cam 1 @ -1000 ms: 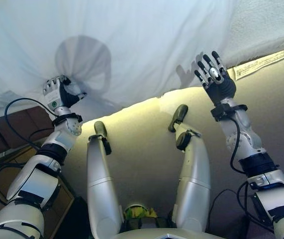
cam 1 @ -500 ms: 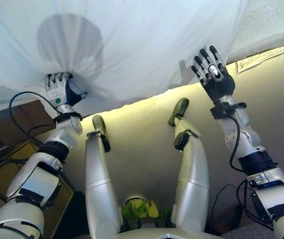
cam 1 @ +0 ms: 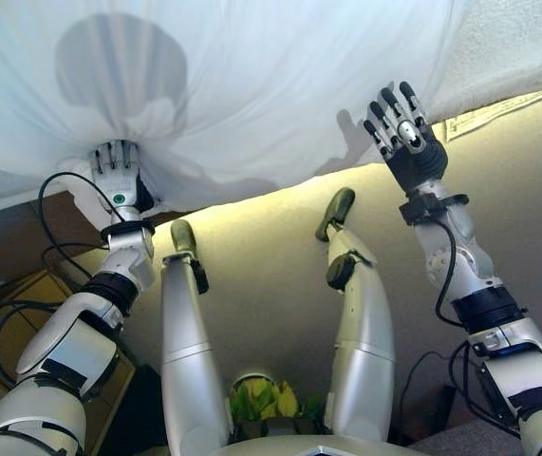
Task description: Make the bed neatly
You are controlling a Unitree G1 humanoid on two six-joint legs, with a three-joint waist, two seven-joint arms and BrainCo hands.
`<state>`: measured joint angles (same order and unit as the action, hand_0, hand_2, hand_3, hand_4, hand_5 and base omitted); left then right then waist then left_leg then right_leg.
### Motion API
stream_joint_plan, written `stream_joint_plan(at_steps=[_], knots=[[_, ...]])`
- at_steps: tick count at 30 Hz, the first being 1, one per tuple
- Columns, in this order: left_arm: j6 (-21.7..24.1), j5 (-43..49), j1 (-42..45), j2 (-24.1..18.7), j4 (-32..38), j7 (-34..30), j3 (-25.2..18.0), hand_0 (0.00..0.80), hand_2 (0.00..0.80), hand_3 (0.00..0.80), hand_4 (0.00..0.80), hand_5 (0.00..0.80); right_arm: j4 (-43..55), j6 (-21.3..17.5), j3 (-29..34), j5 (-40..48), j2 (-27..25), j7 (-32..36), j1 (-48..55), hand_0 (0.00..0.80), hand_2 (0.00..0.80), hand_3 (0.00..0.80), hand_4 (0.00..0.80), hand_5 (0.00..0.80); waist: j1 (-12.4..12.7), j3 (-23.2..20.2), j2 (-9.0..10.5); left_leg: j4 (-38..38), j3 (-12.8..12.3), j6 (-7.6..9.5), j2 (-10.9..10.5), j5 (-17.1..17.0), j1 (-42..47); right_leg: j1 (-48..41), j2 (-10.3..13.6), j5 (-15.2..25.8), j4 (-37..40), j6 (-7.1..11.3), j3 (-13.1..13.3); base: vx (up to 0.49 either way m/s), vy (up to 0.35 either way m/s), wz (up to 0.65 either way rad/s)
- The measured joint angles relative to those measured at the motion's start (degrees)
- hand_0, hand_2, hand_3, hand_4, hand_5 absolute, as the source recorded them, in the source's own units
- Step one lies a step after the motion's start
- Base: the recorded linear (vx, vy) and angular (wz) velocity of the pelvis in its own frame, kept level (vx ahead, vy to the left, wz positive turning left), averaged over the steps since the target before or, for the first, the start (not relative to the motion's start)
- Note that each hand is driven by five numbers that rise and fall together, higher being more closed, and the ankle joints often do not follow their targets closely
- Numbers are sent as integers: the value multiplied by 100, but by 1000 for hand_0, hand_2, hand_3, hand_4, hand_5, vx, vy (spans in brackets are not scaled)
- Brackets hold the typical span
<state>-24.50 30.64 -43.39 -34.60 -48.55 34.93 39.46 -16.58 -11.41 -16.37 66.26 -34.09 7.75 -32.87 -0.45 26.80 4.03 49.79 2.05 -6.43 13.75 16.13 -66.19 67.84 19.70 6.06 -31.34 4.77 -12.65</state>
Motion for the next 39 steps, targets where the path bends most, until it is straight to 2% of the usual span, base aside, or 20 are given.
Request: stream_joint_plan(at_steps=[8,14,17,22,25,27,29,30,31,33,36,39], knots=[[135,-1,127,149,-172,-366,-16,0,0,0,0,0,25,26,32,-102,4,-2,73,0,0,0,0,0,15,-42,-82,-135,-158,-16,-35,-10,278,-9,118,-54,-192,-44,123,-7,20,1],[126,2,127,251,-336,-740,-23,0,0,0,0,0,55,49,95,-264,38,0,204,0,0,0,0,0,60,-51,-101,-162,-103,-25,14,-16,461,-58,158,-289,-503,-109,112,-4,-17,6],[119,13,131,315,-467,-869,-24,0,0,0,0,0,56,54,100,-267,46,-4,268,0,0,0,0,0,108,-51,-104,-324,-121,-145,23,-89,625,-116,156,-327,-529,-146,112,1,8,1],[120,14,345,493,-687,-1075,-38,0,0,0,0,0,75,171,103,-319,205,-11,374,0,0,0,0,0,117,-39,-126,-599,-191,-206,5,-144,1107,-432,221,-453,-604,-161,103,11,42,7],[124,16,569,674,-728,-1259,-76,0,0,0,0,0,109,252,149,-476,221,-14,475,0,0,0,0,0,123,17,-248,-796,-224,-277,-73,-187,1498,-719,346,-555,-694,-113,85,38,53,18],[124,15,681,917,-1033,-1405,-102,0,0,0,0,0,123,328,198,-558,308,-21,571,0,0,0,0,0,125,55,-315,-983,-337,-393,-82,-253,1880,-1003,428,-628,-758,-79,60,54,-27,19],[110,-59,874,1125,-1471,-1636,-147,0,0,0,0,0,223,337,192,-662,444,-25,680,0,0,0,0,0,120,55,-319,-1140,-375,-392,-75,-256,2207,-1290,479,-776,-780,-52,7,71,-84,16],[104,-176,1002,1182,-1608,-1655,-219,0,0,0,0,0,235,336,194,-698,514,-36,707,0,0,0,0,0,124,55,-319,-1193,-372,-409,-50,-280,2318,-1397,479,-820,-809,-51,-42,101,-121,16],[82,-390,1161,1239,-1731,-1643,-307,0,0,0,0,0,235,332,191,-718,621,-72,742,0,0,0,0,0,125,56,-318,-1273,-386,-495,-20,-329,2463,-1527,481,-877,-851,-49,-90,116,-120,18],[82,-1134,1480,1374,-1981,-1428,-628,0,0,0,0,0,230,323,88,-768,883,-168,832,0,0,0,0,0,142,87,-282,-1480,-502,-587,44,-434,2928,-1920,499,-1013,-901,-58,-171,155,-99,15],[260,-2685,1655,1516,-2353,-838,-1221,0,0,0,0,0,232,318,-147,-938,1104,-314,948,0,0,0,0,0,147,80,-266,-1898,-643,-492,37,-515,3755,-2580,546,-1196,-889,-24,-218,206,7,11],[708,-3168,1698,1465,-2565,-424,-1455,0,0,0,0,0,209,339,-186,-992,1083,-345,1035,0,0,0,0,0,163,-97,-236,-2236,-817,-338,-6,-596,4292,-2966,616,-1370,-874,20,-214,164,45,8]])
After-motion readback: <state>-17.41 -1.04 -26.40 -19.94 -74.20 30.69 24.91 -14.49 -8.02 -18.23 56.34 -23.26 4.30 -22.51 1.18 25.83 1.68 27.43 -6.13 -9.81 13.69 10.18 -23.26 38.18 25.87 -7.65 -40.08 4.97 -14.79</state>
